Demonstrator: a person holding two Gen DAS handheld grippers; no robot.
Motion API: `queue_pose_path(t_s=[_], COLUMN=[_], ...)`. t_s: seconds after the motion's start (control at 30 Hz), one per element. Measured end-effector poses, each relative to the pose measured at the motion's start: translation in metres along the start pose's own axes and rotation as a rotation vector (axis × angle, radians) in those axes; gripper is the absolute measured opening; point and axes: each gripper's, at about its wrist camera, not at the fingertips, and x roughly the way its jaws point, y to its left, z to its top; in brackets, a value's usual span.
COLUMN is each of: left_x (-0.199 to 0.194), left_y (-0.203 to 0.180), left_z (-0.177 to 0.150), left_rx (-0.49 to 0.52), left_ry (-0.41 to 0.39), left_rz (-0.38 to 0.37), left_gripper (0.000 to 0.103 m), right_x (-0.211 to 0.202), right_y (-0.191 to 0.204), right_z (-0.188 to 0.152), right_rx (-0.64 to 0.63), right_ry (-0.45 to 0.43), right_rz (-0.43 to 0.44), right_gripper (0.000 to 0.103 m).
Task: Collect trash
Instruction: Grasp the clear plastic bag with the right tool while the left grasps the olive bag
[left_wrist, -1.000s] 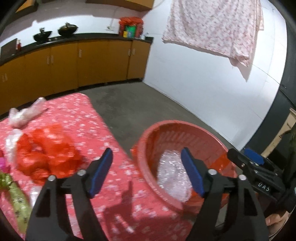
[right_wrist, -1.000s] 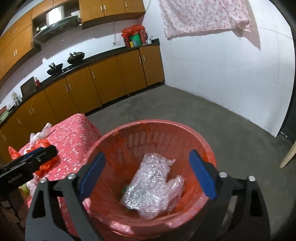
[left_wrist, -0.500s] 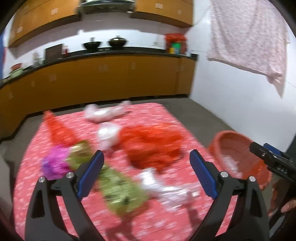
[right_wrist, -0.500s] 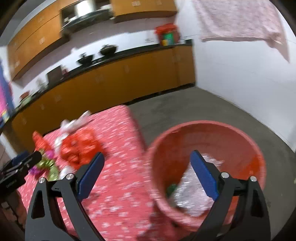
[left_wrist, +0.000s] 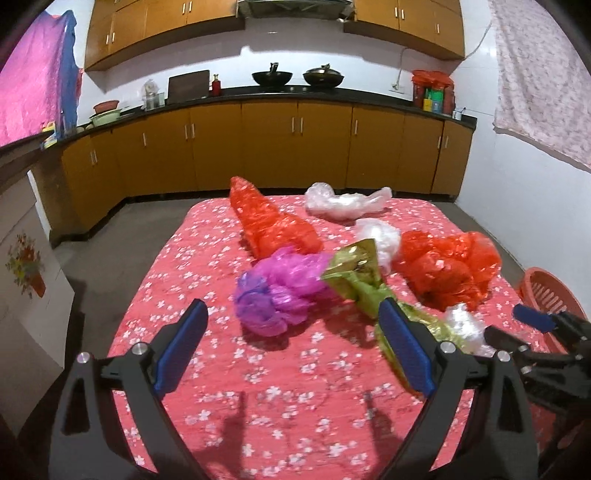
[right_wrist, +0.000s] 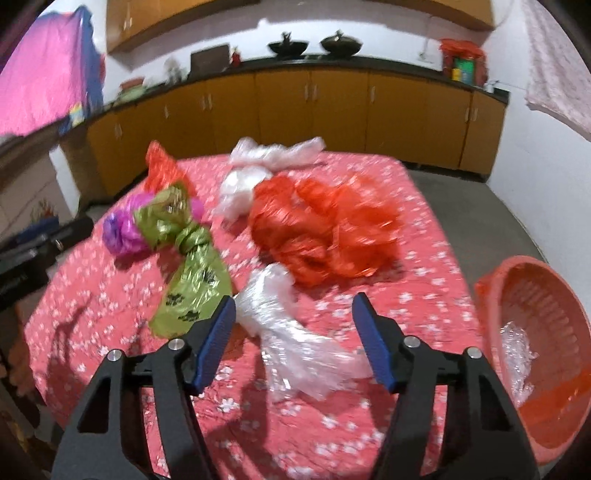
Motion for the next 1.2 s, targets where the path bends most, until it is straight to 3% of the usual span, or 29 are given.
queue_pose_path(t_s=[0.1, 0.17, 0.23, 0.43, 0.8, 1.0, 1.07, 1.13, 1.2], left_x=[0.005, 0.009, 0.013, 0.032, 0.090, 0.117, 0.118, 0.118, 0.116], left_y=[0.004, 0.001, -0.005, -0.033, -0.072, -0.089, -0.093, -0.095, -0.094], left_z=[-0.003, -0.004, -0.004, -0.005, -0.004, -0.003, -0.002, -0.002, -0.004], left_rx=[-0.009, -0.012, -0.012, 0.004, -0.019, 0.007, 0.019, 0.034, 0.030], left_ry=[0.013, 0.024, 0.034, 0.082, 0.229, 0.302, 0.298, 0.297, 0.297], left_rz=[-0.008, -0.019, -0.034, -0.088, -0.094, -0.067, -0.080, -0.094, -0.115], left_gripper=[0.092, 0.092, 0.092, 0.092, 0.088, 0.066, 0.040, 0.022, 0.013], right_x=[0.013, 0.018, 0.021, 0.012, -0.019, -0.022, -0.023, -0.024, -0.030], right_y=[0.003, 0.003, 0.002, -0.011, -0.049, -0.067, -0.069, -0.071, -0.075], right_z=[-0.004, -0.007, -0.011, -0.022, -0.040, -0.042, -0.042, -0.042, -0.042], right_rx=[-0.013, -0.019, -0.028, 0.002, 0.117, 0.162, 0.166, 0.170, 0.180], right_ry=[0.047, 0.068, 0.090, 0.092, 0.047, 0.050, 0.046, 0.042, 0.029], right_rz=[-0.005, -0.004, -0.003, -0.009, -0.043, -0.068, -0.073, -0.075, -0.078], right_gripper=[0.062, 0.054, 0.038, 0.020, 0.019, 0.019, 0.019, 0.019, 0.019])
